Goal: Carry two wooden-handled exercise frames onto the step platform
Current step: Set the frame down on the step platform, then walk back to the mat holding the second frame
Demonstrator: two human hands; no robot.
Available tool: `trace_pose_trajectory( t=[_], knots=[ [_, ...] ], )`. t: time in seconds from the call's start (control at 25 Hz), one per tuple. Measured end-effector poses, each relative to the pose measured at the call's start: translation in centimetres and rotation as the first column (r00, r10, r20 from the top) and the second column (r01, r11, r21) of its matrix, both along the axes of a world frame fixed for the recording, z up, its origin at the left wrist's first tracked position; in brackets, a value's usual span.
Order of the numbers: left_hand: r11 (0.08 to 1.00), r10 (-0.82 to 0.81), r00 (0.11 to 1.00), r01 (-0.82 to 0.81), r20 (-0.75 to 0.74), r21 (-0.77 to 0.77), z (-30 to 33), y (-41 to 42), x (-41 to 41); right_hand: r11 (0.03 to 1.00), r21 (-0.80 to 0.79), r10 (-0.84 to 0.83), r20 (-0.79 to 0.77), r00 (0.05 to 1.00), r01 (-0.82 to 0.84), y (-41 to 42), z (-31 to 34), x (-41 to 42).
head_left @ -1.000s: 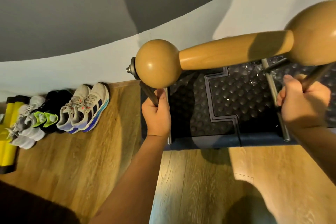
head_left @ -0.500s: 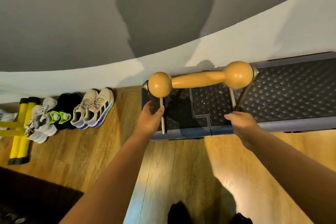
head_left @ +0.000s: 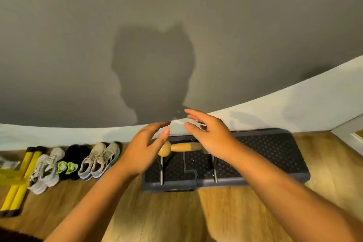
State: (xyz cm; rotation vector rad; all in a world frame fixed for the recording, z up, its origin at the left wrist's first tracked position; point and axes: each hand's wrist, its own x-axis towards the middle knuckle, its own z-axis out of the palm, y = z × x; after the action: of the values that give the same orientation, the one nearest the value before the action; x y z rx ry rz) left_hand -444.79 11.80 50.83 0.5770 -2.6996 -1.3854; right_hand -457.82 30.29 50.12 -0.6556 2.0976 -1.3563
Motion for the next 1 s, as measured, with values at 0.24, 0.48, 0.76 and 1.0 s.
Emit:
trace_pose_trajectory(
  t=[0.24,0.48,0.76,1.0],
  knots=[
    [0.971,-0.067,0.977,0.017,-0.202,-0.239,23.8,-0.7,-1.0,0.995,-0.103,-0.018,-0.277,0.961,-0.011,0.2,22.0,-2.2],
    [0.923,-0.101,0.905,-0.071,-0.414,-0.379,44.7,1.1,2.6,0.970,-0.238,-0.076,-0.491,0.868,-0.050,3.3,43.2,-1.4],
    [0.898,-0.138,0.868,-0.094,-0.477,-0.430,57.4,3.1,6.1,0.948,-0.284,-0.069,-0.625,0.778,-0.144,4.8,55.8,2.1],
    [0.884,-0.104,0.852,-0.156,-0.513,-0.440,61.4,0.9,8.8,0.944,-0.275,-0.058,-0.684,0.727,-0.183,3.1,60.2,3.7]
  ],
)
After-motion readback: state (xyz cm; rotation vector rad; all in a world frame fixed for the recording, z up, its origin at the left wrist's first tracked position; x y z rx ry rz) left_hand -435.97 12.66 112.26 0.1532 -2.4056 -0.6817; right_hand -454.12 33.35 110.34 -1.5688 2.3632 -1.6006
